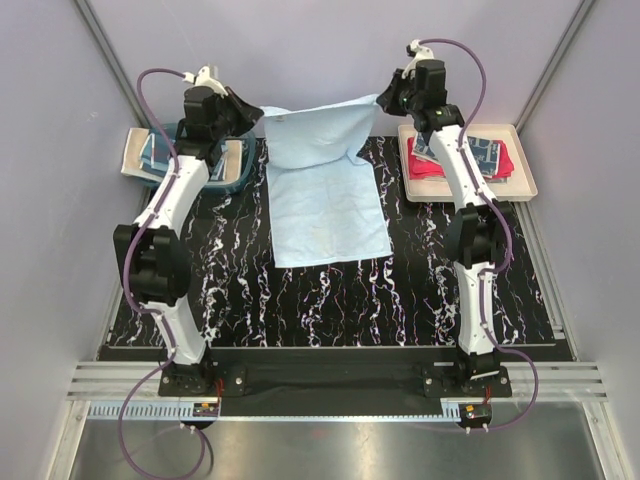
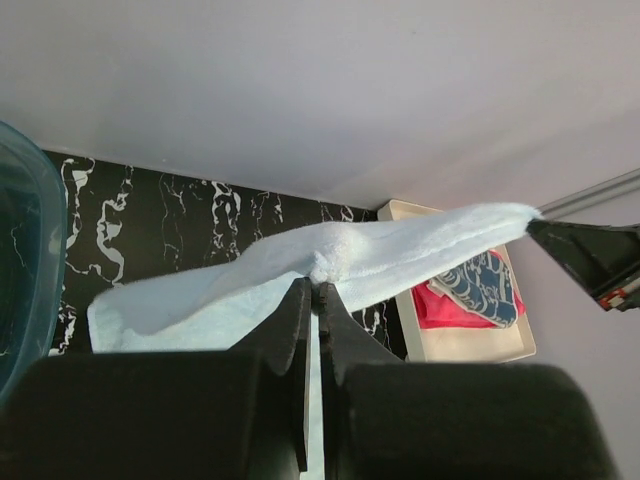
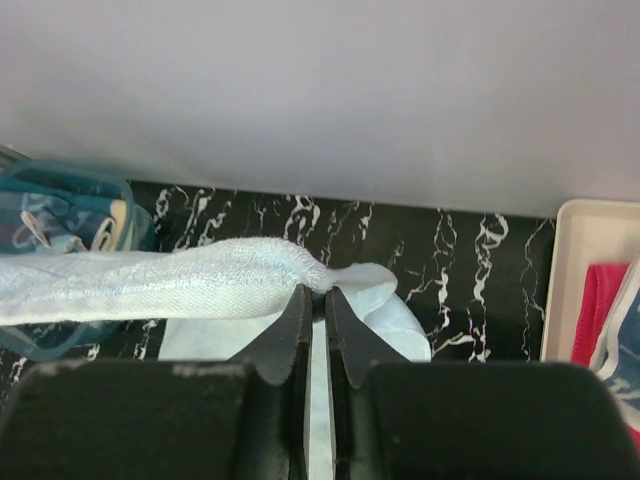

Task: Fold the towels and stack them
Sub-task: Fold the towel

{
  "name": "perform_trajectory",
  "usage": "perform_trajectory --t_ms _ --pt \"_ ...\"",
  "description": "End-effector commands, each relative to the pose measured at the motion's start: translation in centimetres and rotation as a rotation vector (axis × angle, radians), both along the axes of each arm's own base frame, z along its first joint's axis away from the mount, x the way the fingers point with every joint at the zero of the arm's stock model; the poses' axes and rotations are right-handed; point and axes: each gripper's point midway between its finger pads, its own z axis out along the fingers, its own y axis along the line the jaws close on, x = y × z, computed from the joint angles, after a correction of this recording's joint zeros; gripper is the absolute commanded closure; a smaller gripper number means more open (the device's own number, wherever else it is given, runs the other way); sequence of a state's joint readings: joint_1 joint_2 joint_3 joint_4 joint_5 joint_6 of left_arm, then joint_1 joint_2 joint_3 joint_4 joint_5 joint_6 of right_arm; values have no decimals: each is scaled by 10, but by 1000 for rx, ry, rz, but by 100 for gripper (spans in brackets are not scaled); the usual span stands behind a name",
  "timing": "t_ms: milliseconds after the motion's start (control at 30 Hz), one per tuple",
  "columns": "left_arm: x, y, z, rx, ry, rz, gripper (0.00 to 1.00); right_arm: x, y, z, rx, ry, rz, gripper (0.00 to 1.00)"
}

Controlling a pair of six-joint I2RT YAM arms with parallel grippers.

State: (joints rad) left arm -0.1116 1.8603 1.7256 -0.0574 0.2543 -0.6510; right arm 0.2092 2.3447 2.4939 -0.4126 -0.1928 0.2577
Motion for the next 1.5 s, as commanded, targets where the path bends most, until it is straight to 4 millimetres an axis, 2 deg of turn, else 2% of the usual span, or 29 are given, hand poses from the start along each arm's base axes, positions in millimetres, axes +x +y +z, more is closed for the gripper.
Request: perform_trajectory --t_ms 0,133,200,267,433,467,533,667,967,1233,1333,1400,1467 --pt "6 3 -10 19 -10 9 100 5 -4 -2 -17 -22 -12 100" --pt "0 3 -28 9 27 7 100 -5 -3 -29 -20 55 2 100" --pt "-5 3 -38 5 52 6 100 -8 -2 -33 -14 72 6 100" --pt "-8 4 -35 7 47 8 100 -12 -1 -34 -7 86 12 100" --pt "-19 7 -36 18 67 15 100 -22 2 -17 23 98 28 100" --pt "-23 7 -33 15 63 16 100 -26 4 -19 27 115 37 100" --pt "-29 8 -39 15 79 16 100 -34 4 -17 40 132 43 100" --pt "-37 9 -32 16 78 23 100 -44 4 -11 49 148 50 100" --pt "-46 9 -10 9 53 16 100 -38 3 22 45 71 48 100" --pt "-53 12 5 30 37 15 100 -47 0 56 44 6 47 99" --pt "-56 12 6 33 42 12 100 -50 0 58 38 9 53 99" --pt "-58 13 2 37 52 16 100 -53 -1 48 34 41 55 99" --pt "-59 13 -2 37 60 16 100 -57 1 47 38 48 66 99"
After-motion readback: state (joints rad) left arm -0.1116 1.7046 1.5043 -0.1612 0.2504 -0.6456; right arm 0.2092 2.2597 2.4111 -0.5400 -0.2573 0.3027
